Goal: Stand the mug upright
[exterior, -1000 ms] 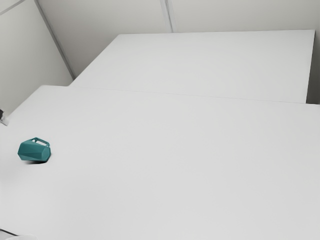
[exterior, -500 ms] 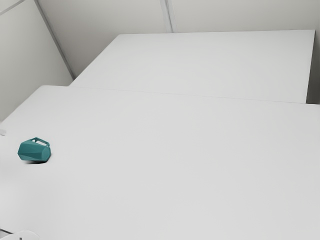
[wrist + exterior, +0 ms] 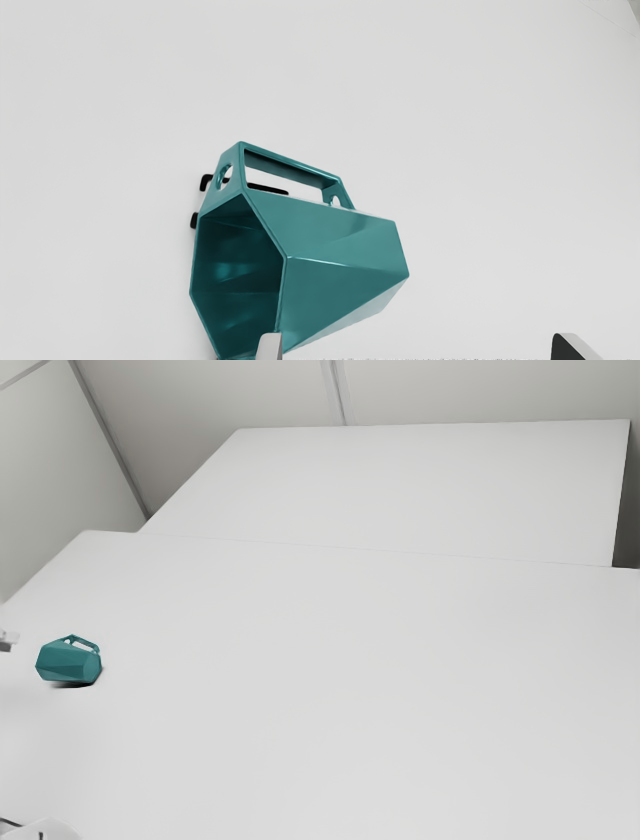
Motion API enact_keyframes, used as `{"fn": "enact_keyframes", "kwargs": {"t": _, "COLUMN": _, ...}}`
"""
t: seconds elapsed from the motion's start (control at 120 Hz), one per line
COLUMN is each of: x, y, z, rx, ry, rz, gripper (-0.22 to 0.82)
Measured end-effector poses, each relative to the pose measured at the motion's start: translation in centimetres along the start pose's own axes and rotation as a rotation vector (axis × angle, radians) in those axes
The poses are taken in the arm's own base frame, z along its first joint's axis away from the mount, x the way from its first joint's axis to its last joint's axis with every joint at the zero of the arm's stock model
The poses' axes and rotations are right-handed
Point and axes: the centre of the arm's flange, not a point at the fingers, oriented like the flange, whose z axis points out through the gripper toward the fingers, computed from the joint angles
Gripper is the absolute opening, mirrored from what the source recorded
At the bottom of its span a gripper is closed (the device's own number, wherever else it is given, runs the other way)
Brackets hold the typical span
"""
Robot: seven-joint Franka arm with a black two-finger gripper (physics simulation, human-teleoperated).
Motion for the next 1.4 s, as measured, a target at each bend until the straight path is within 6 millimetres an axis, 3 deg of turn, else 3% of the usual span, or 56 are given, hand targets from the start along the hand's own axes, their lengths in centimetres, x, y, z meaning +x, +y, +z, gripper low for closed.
{"fn": "enact_keyframes", "kwargs": {"t": 0.2, "x": -0.9, "y": -1.0, "z": -0.4, "rx": -0.044, "ry": -0.011, "rz": -0.018, "gripper": 0.59}}
{"fn": "enact_keyframes", "kwargs": {"t": 0.608, "x": 0.2, "y": -3.2, "z": -0.7, "rx": -0.11, "ry": -0.041, "rz": 0.001, "gripper": 0.59}}
{"fn": "enact_keyframes", "kwargs": {"t": 0.842, "x": -0.2, "y": -4.7, "z": 0.6, "rx": -0.167, "ry": -0.062, "rz": -0.011, "gripper": 0.59}}
{"fn": "enact_keyframes", "kwargs": {"t": 1.033, "x": 0.4, "y": -5.1, "z": 0.5, "rx": -0.181, "ry": -0.064, "rz": 0.002, "gripper": 0.59}}
{"fn": "enact_keyframes", "kwargs": {"t": 1.4, "x": -0.4, "y": -6.4, "z": 2.8, "rx": -0.231, "ry": -0.08, "rz": -0.055, "gripper": 0.59}}
